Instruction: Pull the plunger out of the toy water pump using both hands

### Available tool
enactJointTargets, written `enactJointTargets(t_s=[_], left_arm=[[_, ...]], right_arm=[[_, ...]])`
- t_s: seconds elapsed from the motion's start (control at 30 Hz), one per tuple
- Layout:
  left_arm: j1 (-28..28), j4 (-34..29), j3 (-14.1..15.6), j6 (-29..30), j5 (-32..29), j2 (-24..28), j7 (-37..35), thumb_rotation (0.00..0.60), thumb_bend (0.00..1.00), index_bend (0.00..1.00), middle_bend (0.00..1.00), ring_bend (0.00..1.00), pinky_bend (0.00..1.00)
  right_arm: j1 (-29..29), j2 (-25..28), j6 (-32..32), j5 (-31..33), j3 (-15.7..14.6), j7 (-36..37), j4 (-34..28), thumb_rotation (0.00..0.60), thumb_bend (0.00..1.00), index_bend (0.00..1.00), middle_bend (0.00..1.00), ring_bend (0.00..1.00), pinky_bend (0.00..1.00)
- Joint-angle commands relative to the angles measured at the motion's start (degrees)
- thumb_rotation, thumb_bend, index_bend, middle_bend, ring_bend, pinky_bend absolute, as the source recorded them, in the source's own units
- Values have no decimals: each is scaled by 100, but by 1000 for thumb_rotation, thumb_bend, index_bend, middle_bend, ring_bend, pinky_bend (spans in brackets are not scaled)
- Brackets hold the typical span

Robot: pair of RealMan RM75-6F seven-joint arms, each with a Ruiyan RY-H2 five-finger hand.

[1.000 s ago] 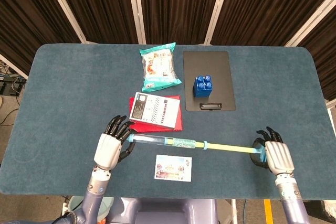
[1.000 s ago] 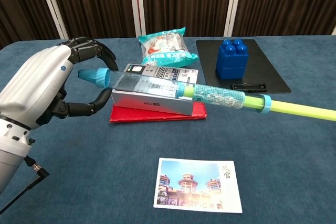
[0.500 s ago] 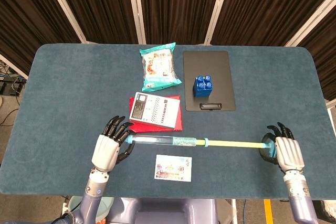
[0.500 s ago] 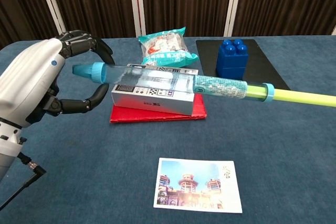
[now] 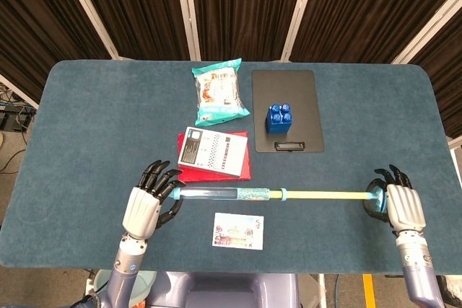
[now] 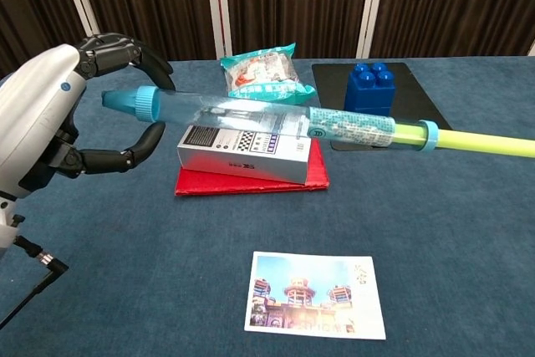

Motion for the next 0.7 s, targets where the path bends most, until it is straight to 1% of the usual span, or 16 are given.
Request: enactJointTargets(t_s=[0.03,0.7], left_arm=[[15,-67,10,3,12,45,1,600,555,743,290,148,162],[97,-333,55,61,123,201,7,600,555,743,291,148,163]], right_arm=[[2,16,0,9,11,28,12,600,474,701,224,60,109],[-12,101,57,170,109,106,52,600,474,703,224,62,109]])
